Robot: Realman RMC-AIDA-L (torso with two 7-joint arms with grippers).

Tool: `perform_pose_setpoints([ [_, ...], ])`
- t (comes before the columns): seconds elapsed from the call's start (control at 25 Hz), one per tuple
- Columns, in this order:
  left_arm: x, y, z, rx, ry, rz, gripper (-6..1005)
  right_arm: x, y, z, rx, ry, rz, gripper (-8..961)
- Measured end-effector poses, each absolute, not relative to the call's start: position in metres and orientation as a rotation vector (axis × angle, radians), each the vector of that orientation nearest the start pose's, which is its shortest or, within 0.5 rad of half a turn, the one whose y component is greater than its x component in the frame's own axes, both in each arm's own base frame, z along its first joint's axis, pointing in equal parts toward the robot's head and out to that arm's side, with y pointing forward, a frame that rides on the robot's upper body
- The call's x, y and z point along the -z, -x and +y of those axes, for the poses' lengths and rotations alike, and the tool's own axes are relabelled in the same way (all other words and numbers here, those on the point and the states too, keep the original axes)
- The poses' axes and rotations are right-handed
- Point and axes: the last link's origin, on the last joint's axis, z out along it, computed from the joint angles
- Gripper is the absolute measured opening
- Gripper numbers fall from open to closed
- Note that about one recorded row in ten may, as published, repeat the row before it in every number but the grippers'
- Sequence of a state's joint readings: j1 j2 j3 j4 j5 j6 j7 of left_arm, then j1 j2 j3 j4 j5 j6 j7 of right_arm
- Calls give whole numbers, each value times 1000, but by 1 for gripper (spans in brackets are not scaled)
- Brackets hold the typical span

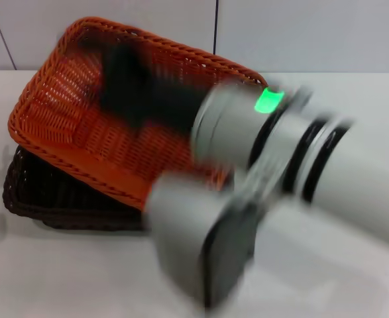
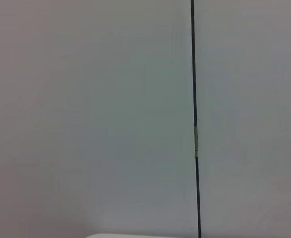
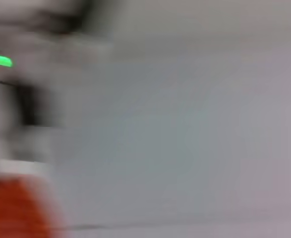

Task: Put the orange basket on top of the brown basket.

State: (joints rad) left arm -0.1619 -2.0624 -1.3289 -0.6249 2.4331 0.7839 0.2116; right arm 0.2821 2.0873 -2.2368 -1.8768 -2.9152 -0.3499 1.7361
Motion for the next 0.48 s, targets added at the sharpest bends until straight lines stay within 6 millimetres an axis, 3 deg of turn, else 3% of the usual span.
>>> perform_pose_setpoints([
  [0.12,-27,365,314,444,1330,-668,809,10,4,295,-238,1660,-1010,599],
  [0.16,-27,366,314,452,1325,-672,809,-16,-14,306,-319,1564,-839,599],
  [0.2,-27,366,314,452,1325,-672,809,-16,-14,306,-319,1564,-839,599],
  [0.32,-31,366,311,491,1295,-678,809,-53,-57,313,-419,1426,-517,598],
  [0.36,-31,366,311,491,1295,-678,809,-76,-96,312,-441,1298,-297,598],
  [0.4,-36,366,308,518,1267,-655,809,-76,-96,312,-441,1298,-297,598],
  [0.48,-39,365,307,531,1251,-633,809,-88,-136,308,-436,1201,-111,598],
])
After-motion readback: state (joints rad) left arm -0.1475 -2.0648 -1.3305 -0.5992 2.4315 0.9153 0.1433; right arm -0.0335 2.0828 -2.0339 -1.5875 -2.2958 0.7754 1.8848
